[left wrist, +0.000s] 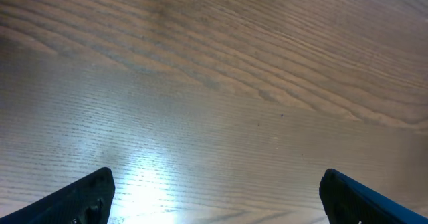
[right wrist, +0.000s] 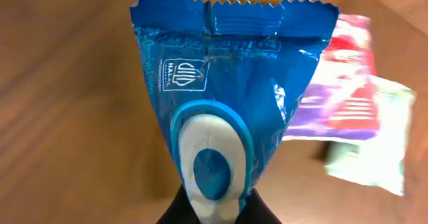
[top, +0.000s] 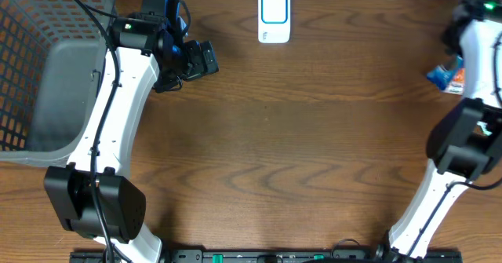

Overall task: Scan the item barcode
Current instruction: 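Carry the Oreo pack to the right edge and release it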

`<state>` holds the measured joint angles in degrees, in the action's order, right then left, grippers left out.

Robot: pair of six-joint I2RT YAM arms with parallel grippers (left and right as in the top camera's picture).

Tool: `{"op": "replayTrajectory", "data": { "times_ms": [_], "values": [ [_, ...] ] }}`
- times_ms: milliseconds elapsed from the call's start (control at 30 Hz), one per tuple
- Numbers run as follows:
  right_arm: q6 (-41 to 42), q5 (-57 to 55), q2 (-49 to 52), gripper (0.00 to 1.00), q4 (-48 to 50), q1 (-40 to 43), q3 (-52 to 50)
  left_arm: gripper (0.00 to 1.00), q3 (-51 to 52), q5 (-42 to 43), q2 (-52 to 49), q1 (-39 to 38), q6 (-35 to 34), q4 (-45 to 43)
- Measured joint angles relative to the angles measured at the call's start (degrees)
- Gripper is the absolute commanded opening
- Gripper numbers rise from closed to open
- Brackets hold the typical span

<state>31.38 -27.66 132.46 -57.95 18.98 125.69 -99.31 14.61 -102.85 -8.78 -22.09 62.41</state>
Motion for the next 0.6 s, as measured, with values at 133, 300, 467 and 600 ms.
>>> {"op": "replayTrajectory", "data": {
  "times_ms": [133, 300, 467, 600],
  "values": [
    [0.76, 1.36, 0.00, 0.01, -0.63, 4.37, 0.00, 0.98, 0.00, 0.00, 0.00, 0.00, 0.00, 0.00],
    [0.68, 2.82, 0.00, 0.01, -1.81, 6.75, 0.00, 0.98, 0.00, 0.00, 0.00, 0.00, 0.00, 0.00],
    [1.64, 3.61, 0.00, 0.01, -3.23, 7.61, -0.09, 0.98, 0.00, 0.00, 0.00, 0.00, 0.00, 0.00],
    [3.06, 3.69, -0.02, 0.10, -3.80, 7.74, -1.07, 0.98, 0.02, 0.00, 0.00, 0.00, 0.02, 0.00]
  ]
}}
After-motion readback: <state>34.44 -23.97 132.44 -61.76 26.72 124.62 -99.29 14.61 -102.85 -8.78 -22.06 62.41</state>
